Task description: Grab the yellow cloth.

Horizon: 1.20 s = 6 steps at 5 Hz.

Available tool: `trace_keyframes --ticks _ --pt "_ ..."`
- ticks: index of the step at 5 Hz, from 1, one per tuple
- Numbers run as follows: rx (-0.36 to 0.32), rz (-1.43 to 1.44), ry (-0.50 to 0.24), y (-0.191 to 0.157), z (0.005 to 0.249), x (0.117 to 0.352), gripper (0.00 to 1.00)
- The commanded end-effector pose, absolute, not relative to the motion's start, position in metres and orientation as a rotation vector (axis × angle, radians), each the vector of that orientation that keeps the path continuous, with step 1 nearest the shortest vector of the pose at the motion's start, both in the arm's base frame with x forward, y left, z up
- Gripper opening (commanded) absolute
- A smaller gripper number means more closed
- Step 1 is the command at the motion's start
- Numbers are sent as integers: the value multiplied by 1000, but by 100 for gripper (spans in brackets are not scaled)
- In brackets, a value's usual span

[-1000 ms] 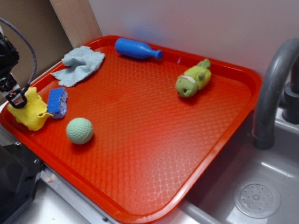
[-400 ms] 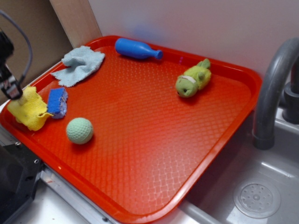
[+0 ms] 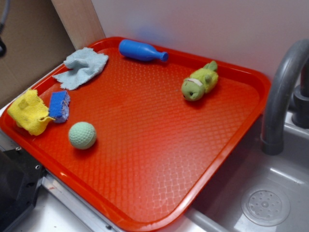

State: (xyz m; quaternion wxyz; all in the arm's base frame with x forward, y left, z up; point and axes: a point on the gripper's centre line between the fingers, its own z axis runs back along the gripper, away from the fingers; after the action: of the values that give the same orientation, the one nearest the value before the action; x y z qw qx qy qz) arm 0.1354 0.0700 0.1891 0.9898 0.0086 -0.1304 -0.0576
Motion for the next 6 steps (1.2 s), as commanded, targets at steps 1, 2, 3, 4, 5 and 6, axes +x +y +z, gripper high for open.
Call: trace_keyframes --ticks 1,2,3,4,5,6 --pt "56 -130 -248 65 196 137 0" --pt "66 -141 -217 69 188 138 90" --pt "85 -171 -184 94 153 134 100" --pt "114 -241 -193 111 126 126 100" --pt "98 -247 -162 123 103 122 100" --pt "71 -245 -143 127 87 120 100"
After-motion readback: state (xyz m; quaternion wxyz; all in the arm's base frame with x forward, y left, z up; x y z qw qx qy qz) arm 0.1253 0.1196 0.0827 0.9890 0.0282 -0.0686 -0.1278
